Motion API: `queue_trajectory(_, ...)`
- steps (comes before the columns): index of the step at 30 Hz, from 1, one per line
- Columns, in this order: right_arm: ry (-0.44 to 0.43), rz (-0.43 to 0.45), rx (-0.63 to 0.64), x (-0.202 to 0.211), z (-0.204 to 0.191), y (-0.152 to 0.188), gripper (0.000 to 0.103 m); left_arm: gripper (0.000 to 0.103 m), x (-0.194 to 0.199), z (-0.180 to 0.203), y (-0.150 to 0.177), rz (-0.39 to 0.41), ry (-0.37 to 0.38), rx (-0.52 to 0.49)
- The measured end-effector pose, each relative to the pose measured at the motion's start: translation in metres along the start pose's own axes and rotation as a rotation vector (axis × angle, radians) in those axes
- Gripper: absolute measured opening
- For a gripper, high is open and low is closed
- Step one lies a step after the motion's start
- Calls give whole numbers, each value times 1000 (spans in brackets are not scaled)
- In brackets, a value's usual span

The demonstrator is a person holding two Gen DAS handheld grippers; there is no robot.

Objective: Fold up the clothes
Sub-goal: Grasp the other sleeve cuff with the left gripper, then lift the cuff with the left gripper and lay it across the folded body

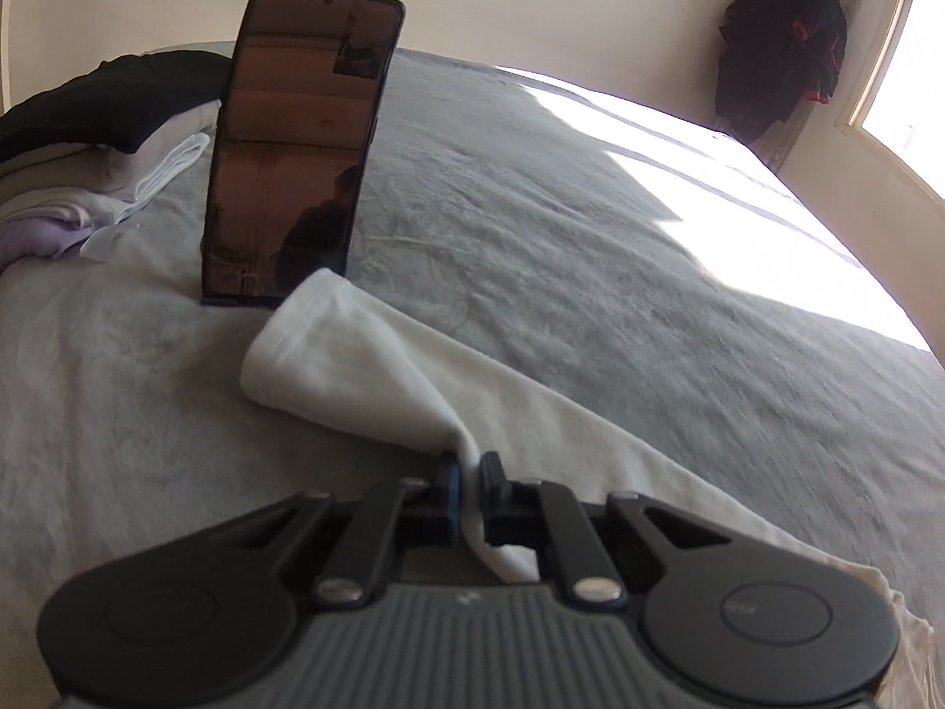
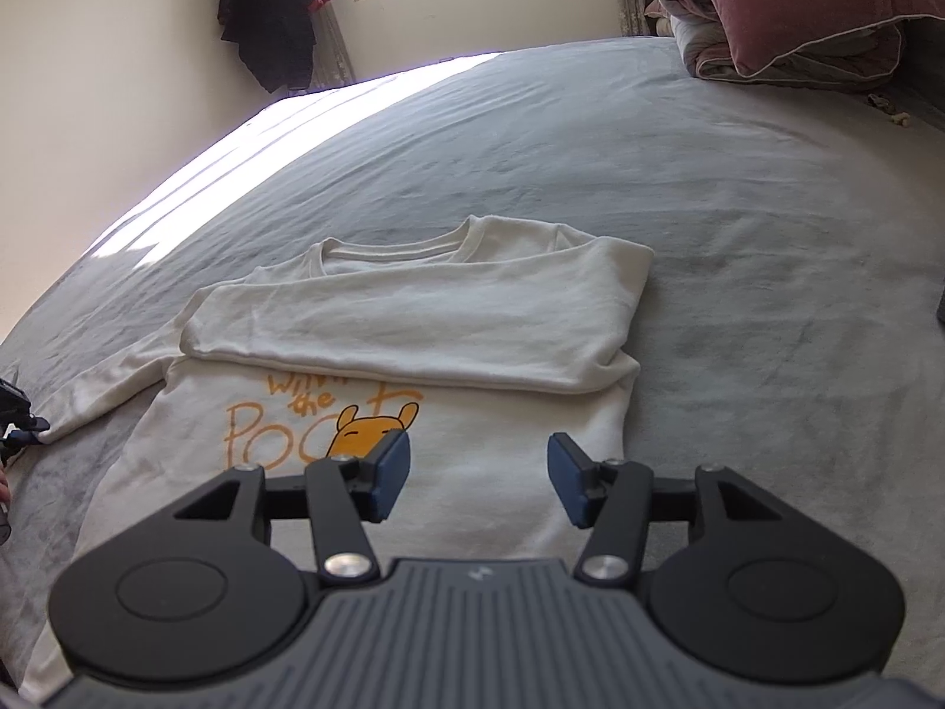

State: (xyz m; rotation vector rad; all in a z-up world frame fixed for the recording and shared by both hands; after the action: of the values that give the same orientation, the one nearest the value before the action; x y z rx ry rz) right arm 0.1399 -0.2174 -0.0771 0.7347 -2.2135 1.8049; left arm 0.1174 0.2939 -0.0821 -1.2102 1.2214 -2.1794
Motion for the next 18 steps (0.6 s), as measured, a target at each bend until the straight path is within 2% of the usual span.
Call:
queue_trajectory(7,-16,1,4,-4,0,0,56,6,19,31,-31,111,148,41)
queue_trajectory(12,-24,4,2,-6,2,-2,56,6,48,68,-58,208,318,48)
queue_trajectory(18,-28,18,-14,-7,8,-8,56,6,77,116,-62,228,490,43)
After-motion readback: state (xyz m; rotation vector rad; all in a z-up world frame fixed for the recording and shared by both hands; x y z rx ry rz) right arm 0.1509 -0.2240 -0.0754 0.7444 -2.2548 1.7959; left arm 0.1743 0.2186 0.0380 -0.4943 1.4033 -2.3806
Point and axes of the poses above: each gripper's, at about its wrist camera, not at the fingertips, and x roughly against the way its jaws point, z to its right, y to its underside, the point moved 9 cm from there along -x, roughly the way its jaws point, and after that the axes turned 15 degrees about z, right-handed, at the moved point
